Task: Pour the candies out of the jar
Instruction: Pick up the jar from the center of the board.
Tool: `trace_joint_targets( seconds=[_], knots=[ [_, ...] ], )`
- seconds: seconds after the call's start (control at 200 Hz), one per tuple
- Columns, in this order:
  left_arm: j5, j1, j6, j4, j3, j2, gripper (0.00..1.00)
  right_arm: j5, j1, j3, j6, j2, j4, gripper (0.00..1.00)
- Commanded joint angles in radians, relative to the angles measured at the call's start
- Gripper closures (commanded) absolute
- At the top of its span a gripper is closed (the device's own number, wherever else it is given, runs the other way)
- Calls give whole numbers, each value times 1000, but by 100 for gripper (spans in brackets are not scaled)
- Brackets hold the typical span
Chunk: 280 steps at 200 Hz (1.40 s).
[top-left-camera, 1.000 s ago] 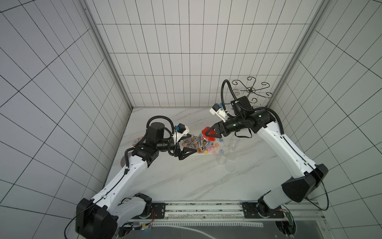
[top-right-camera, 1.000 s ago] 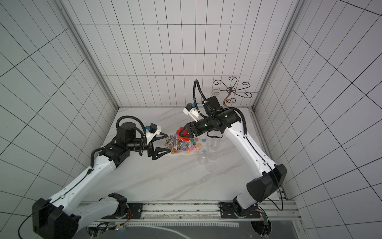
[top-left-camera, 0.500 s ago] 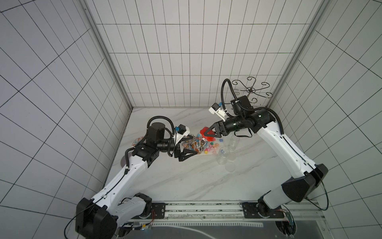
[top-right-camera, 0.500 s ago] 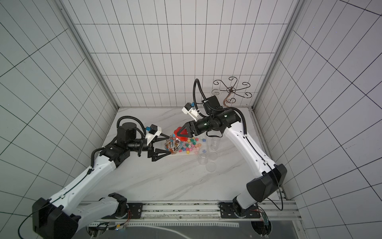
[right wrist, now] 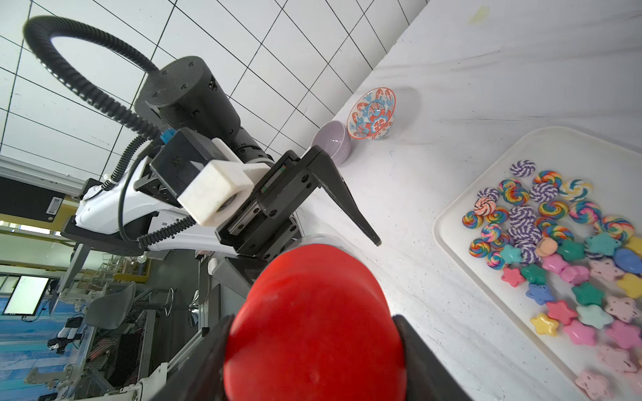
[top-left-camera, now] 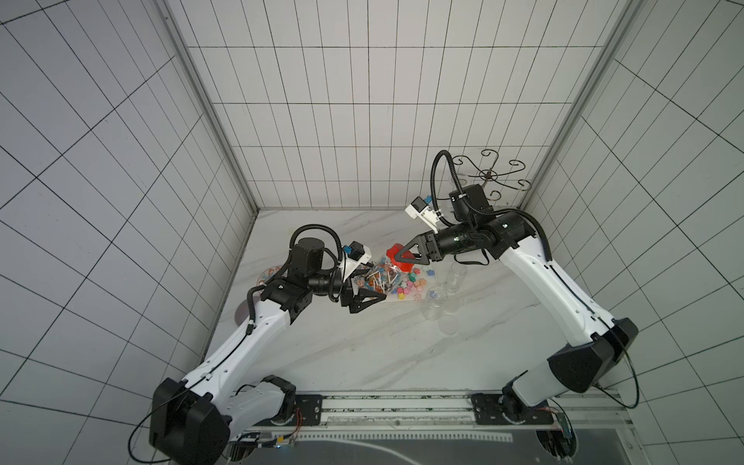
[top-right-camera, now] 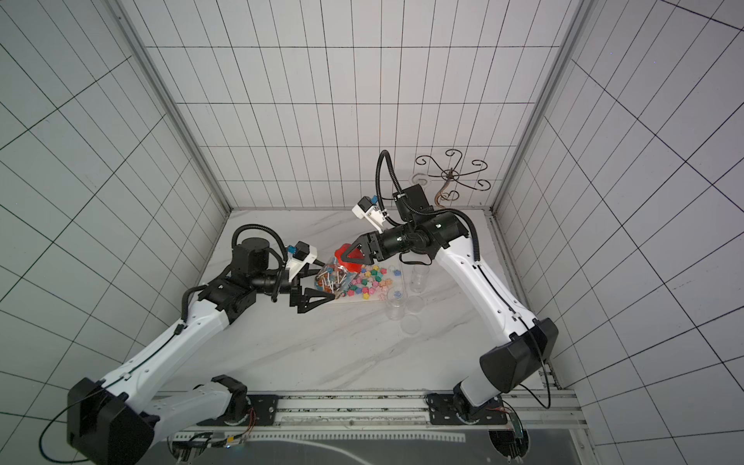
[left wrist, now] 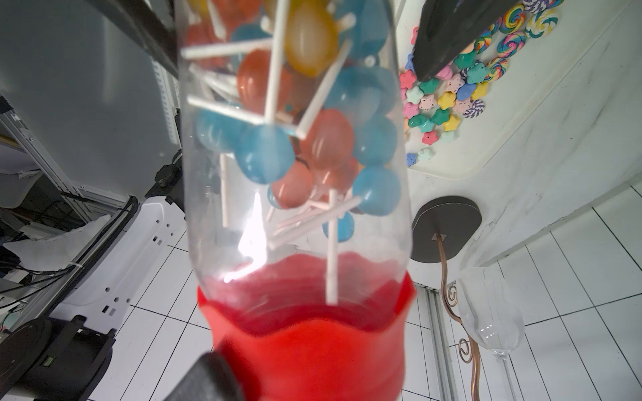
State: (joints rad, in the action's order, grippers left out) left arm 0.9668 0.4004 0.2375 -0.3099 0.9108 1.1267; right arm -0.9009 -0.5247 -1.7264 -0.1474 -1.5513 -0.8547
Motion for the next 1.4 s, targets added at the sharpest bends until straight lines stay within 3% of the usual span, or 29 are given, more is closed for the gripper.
trace_joint_targets(
  seconds=[0.0, 0.43, 0.625, 0.775, 0.95, 1.065, 1.18, 1.395],
  knots=[
    [13, 5, -1, 26, 26, 4, 5, -45, -15, 59, -16, 31, 60, 78],
    [17, 5, -12, 35, 24, 3, 19, -26, -45, 85, -38, 40, 92, 78],
    [16, 5, -12, 35, 24, 4, 34, -27, -47, 91, -38, 42, 92, 78],
    [15, 5, -13, 35, 24, 4, 40, -27, -47, 97, -40, 45, 95, 76],
    [7, 5, -13, 35, 24, 1, 40, -30, -48, 103, -37, 48, 97, 67],
    [-22, 5, -11, 35, 21, -7, 40, -35, -47, 105, -34, 51, 96, 47],
    [-36, 5, -10, 36, 18, -13, 40, -41, -47, 102, -34, 50, 96, 43],
    [-59, 5, 2, 18, 19, -19, 40, -47, -48, 97, -40, 41, 97, 26]
  ],
)
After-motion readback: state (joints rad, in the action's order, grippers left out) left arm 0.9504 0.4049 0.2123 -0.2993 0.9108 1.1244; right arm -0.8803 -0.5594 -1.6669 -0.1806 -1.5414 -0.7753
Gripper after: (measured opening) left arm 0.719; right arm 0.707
